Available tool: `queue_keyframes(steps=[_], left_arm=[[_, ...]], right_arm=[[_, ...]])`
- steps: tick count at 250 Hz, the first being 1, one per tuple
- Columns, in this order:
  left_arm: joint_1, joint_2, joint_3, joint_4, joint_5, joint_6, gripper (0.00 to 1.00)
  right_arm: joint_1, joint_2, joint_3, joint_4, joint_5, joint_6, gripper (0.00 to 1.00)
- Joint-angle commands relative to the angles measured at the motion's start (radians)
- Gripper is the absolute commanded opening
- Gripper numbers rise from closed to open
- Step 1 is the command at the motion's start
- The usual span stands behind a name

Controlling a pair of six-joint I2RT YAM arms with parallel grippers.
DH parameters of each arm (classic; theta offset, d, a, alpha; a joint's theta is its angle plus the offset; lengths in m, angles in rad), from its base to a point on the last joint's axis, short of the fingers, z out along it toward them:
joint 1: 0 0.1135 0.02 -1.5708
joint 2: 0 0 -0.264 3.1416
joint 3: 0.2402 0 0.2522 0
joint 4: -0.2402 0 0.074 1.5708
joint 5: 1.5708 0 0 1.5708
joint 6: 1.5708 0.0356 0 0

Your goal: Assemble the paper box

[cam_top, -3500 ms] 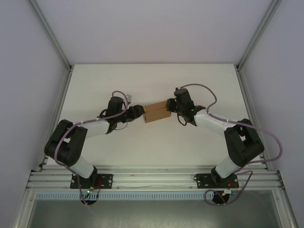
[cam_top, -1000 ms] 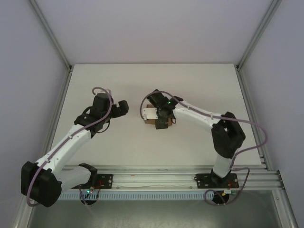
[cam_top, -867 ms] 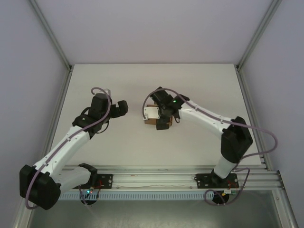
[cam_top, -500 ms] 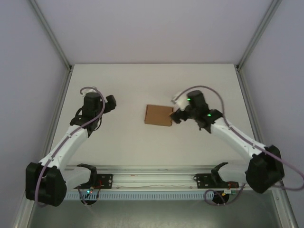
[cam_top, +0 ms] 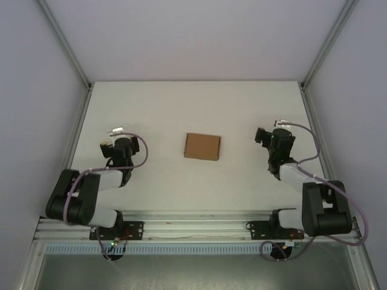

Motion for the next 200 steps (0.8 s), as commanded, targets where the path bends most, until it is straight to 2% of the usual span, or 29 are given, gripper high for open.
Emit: queue_keyframes(steps=[1, 14, 30, 44, 49, 59, 65, 75, 85, 96, 102, 113, 133, 149, 200], left_arm=[[0.023, 0.001, 0.013, 0.145, 0.027, 0.038, 1.0], [0.065, 0.007, -0.019, 0.219, 0.102, 0.026, 1.0], [0.098, 0.014, -0.041, 0.224, 0.185, -0.005, 1.0], [0.109, 0.096, -0.071, 0.421, 0.193, 0.024, 1.0], [0.109, 0.087, -0.061, 0.385, 0.205, 0.022, 1.0], [0.109, 0.037, -0.012, 0.189, 0.206, -0.006, 1.0], [0.109, 0.04, -0.012, 0.203, 0.207, -0.002, 1.0], [0.109, 0.079, -0.048, 0.342, 0.211, 0.019, 1.0], [0.109, 0.071, -0.041, 0.309, 0.211, 0.018, 1.0], [0.108, 0.041, -0.012, 0.201, 0.21, -0.001, 1.0], [0.109, 0.051, -0.02, 0.236, 0.208, 0.007, 1.0], [0.107, 0.071, -0.036, 0.305, 0.207, 0.018, 1.0], [0.106, 0.046, -0.017, 0.218, 0.21, 0.006, 1.0], [0.106, 0.062, -0.028, 0.274, 0.208, 0.017, 1.0], [0.106, 0.05, -0.019, 0.233, 0.207, 0.008, 1.0]], right_arm=[[0.001, -0.037, -0.008, 0.082, -0.082, -0.033, 1.0], [0.0, -0.036, -0.045, 0.106, -0.067, -0.041, 1.0], [0.0, 0.006, -0.139, 0.295, -0.034, -0.018, 1.0], [0.0, 0.086, -0.191, 0.449, -0.011, -0.012, 1.0], [-0.001, 0.123, -0.196, 0.491, -0.016, -0.016, 1.0], [-0.002, 0.195, -0.187, 0.545, -0.016, -0.014, 1.0], [-0.005, 0.228, -0.167, 0.567, 0.007, 0.002, 1.0], [-0.015, 0.223, -0.106, 0.437, 0.056, 0.033, 1.0], [-0.054, 0.191, -0.058, 0.283, -0.01, 0.06, 1.0], [-0.089, 0.217, -0.074, 0.362, -0.065, 0.085, 1.0], [-0.09, 0.223, -0.082, 0.387, -0.063, 0.083, 1.0], [-0.089, 0.204, -0.068, 0.327, -0.065, 0.08, 1.0], [-0.09, 0.212, -0.073, 0.352, -0.066, 0.08, 1.0], [-0.09, 0.205, -0.068, 0.328, -0.066, 0.079, 1.0], [-0.09, 0.206, -0.068, 0.331, -0.066, 0.079, 0.99]])
